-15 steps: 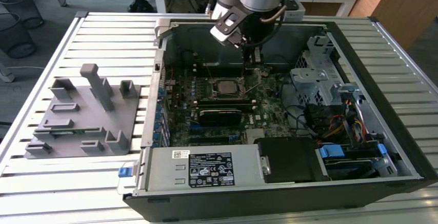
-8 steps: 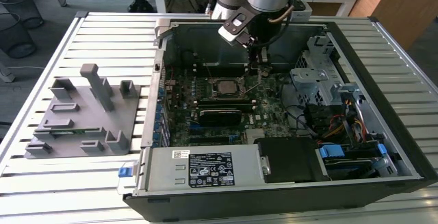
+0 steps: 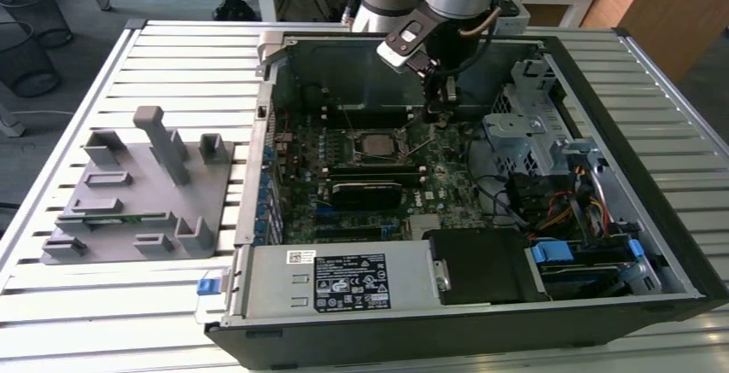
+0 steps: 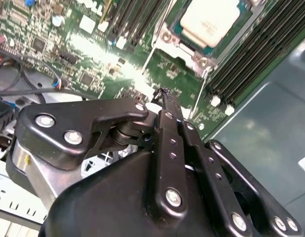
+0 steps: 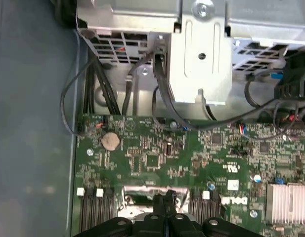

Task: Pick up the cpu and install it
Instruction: 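Close the cpu cover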

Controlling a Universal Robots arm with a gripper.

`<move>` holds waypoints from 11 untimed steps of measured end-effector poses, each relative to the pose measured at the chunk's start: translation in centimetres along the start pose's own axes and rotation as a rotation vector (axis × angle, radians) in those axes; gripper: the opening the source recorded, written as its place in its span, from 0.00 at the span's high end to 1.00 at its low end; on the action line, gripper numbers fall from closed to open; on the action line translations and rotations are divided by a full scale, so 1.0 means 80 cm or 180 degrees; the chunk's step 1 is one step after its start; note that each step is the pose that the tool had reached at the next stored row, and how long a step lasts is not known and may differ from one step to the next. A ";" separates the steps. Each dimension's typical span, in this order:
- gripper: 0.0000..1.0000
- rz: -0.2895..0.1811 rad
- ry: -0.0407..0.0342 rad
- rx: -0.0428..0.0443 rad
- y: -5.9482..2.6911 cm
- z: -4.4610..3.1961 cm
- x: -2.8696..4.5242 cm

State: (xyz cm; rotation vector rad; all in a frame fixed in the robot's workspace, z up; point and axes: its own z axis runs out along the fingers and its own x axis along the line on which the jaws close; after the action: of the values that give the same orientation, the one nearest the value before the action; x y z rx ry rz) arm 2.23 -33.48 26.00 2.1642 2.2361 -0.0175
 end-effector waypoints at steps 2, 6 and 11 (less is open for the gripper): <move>0.89 0.0000 0.0000 0.0002 0.005 0.0008 0.0020; 0.89 0.0000 0.0000 0.0007 0.015 0.0030 0.0080; 0.89 -0.0001 0.0000 0.0014 0.026 0.0060 0.0104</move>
State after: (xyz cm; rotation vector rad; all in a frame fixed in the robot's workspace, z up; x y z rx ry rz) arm 4.31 -32.59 25.52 2.1662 2.2384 -0.0223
